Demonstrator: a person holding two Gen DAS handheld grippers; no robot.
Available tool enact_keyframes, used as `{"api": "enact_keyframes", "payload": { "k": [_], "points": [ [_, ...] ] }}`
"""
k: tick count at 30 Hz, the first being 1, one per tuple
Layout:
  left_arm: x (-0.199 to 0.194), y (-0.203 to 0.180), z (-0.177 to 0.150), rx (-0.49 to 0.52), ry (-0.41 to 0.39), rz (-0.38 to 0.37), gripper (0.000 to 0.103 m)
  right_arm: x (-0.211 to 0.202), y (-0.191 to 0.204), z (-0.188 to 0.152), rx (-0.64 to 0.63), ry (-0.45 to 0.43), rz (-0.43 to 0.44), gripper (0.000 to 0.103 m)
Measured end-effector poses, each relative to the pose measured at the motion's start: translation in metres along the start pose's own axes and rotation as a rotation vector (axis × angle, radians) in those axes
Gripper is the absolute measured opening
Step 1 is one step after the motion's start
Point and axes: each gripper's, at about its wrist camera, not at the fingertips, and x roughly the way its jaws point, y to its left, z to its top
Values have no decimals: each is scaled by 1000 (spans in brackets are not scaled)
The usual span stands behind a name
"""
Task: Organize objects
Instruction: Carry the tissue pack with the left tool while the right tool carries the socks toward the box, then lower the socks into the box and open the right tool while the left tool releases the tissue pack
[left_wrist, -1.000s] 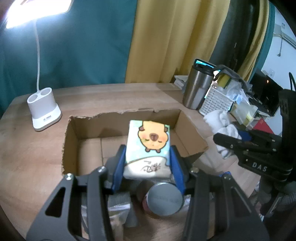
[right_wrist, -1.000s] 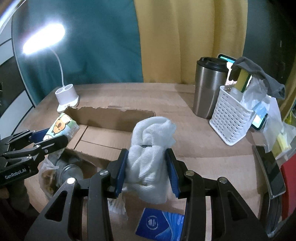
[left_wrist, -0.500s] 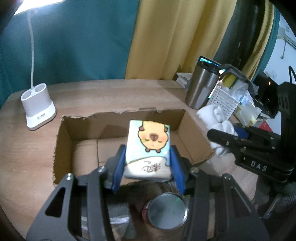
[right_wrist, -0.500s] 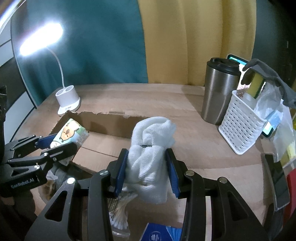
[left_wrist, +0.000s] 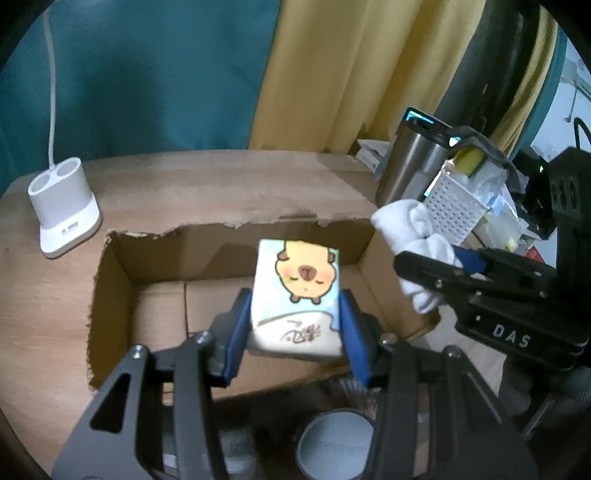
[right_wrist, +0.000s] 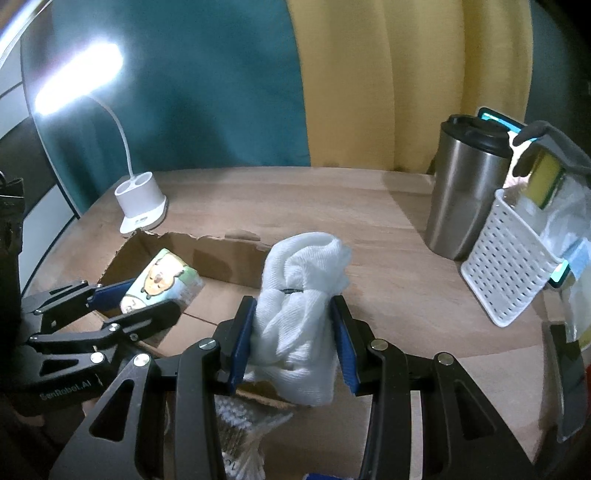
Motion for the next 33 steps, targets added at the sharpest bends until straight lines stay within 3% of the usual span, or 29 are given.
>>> {"api": "enact_keyframes", "payload": {
  "k": [22, 27, 33],
  "points": [
    [29, -8, 6, -11, 65, -34, 48, 21, -7, 3, 56, 27, -2, 46],
    [38, -9, 4, -24, 100, -26, 48, 19, -12, 3, 70, 22, -7, 62],
    [43, -16, 3, -19, 124, -13, 48, 9, -18, 2, 80, 2, -7, 63]
  ]
}}
